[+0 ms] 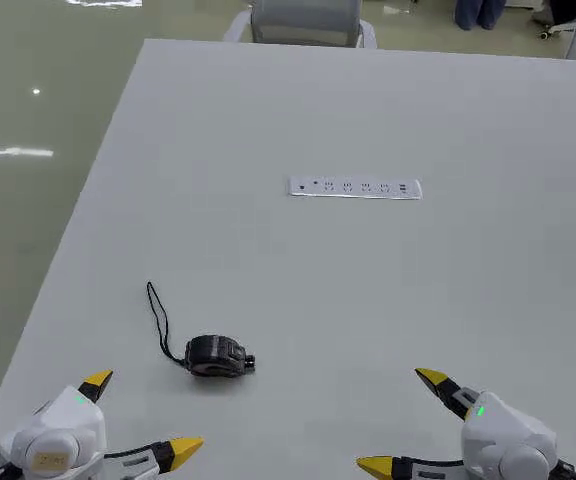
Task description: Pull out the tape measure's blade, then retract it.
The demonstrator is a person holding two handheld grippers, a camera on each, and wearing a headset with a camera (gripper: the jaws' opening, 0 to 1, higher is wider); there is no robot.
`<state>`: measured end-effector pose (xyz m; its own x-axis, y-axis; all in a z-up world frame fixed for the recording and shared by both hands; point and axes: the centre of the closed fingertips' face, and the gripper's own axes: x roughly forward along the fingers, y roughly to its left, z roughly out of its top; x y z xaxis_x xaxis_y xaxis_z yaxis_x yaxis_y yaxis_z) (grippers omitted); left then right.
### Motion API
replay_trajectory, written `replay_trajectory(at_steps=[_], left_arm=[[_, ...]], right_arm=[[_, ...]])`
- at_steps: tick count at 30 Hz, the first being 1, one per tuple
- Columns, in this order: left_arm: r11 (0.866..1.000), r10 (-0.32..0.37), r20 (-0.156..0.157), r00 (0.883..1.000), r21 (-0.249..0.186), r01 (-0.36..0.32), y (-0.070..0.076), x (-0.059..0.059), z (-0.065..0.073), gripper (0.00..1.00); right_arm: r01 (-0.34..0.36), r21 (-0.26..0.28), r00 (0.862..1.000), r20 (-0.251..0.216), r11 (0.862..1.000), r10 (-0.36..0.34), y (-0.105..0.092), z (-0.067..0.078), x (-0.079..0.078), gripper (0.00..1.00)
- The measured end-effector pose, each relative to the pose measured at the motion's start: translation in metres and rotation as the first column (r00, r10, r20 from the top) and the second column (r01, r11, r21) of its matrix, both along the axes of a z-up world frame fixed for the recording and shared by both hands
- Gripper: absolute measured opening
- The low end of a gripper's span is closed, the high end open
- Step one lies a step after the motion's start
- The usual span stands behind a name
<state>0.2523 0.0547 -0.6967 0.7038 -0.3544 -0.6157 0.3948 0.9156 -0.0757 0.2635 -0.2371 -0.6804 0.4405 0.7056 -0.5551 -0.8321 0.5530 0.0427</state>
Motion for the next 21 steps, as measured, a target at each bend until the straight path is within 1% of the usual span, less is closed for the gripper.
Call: replay_trajectory(at_steps=[1, 3, 5, 6, 9, 11, 14, 15, 16, 18, 19, 20, 21], left_arm=[[1.000, 0.004, -0.010, 1.000, -0.015, -0.005, 0.0001, -0.0002, -0.0005, 0.99], [1.000, 0.003, 0.001, 1.000, -0.009, -0.003, 0.0018, 0.0002, 0.0000, 0.98], [1.000, 0.005, -0.002, 1.000, -0.011, -0.005, 0.0019, 0.0002, -0.0002, 0.96], [1.000, 0.005, 0.008, 1.000, -0.004, -0.005, 0.0019, 0.0006, 0.0007, 0.96], [1.000, 0.016, 0.005, 1.000, -0.014, -0.016, 0.0035, 0.0018, 0.0006, 0.97], [1.000, 0.016, 0.007, 1.000, -0.008, -0.016, 0.0036, 0.0018, 0.0005, 0.96], [0.999, 0.025, -0.004, 1.000, -0.022, -0.025, 0.0039, 0.0016, 0.0001, 0.93], [0.999, 0.025, -0.003, 1.000, -0.025, -0.025, 0.0038, 0.0018, 0.0007, 0.89], [0.999, 0.024, -0.017, 1.000, -0.037, -0.024, 0.0034, 0.0005, -0.0001, 0.87], [0.999, 0.017, -0.009, 1.000, -0.038, -0.017, 0.0015, 0.0003, 0.0013, 0.82], [0.999, 0.014, -0.011, 1.000, -0.037, -0.014, 0.0011, 0.0005, 0.0011, 0.80], [0.999, 0.002, -0.020, 1.000, -0.045, -0.003, -0.0009, -0.0011, 0.0000, 0.80], [0.999, 0.005, -0.019, 1.000, -0.042, -0.006, -0.0003, -0.0003, -0.0001, 0.80]], right_arm=[[-0.001, 0.000, 1.000, 0.000, 1.000, 0.001, 0.0000, -0.0007, 0.0001, 0.91], [-0.002, -0.001, 1.000, -0.002, 1.000, 0.002, 0.0004, -0.0006, -0.0001, 0.91], [-0.002, -0.001, 1.000, -0.004, 1.000, 0.002, 0.0004, -0.0008, -0.0003, 0.91], [-0.002, -0.001, 1.000, -0.006, 1.000, 0.002, 0.0004, -0.0010, -0.0004, 0.91], [-0.002, -0.004, 1.000, -0.009, 1.000, 0.002, -0.0012, -0.0033, -0.0008, 0.91], [-0.001, -0.003, 1.000, -0.012, 1.000, 0.001, -0.0016, -0.0034, -0.0013, 0.91], [0.001, -0.007, 1.000, -0.015, 1.000, -0.001, -0.0031, -0.0043, -0.0019, 0.91], [0.002, -0.006, 1.000, -0.015, 1.000, -0.002, -0.0032, -0.0045, -0.0020, 0.91], [0.003, -0.008, 1.000, -0.015, 1.000, -0.003, -0.0036, -0.0047, -0.0020, 0.91], [0.003, -0.008, 1.000, -0.016, 1.000, -0.004, -0.0038, -0.0047, -0.0022, 0.91], [0.005, -0.005, 1.000, -0.014, 1.000, -0.006, -0.0037, -0.0042, -0.0019, 0.92], [0.006, -0.005, 1.000, -0.015, 1.000, -0.007, -0.0039, -0.0042, -0.0018, 0.92], [0.005, -0.006, 1.000, -0.016, 1.000, -0.005, -0.0041, -0.0051, -0.0017, 0.91]])
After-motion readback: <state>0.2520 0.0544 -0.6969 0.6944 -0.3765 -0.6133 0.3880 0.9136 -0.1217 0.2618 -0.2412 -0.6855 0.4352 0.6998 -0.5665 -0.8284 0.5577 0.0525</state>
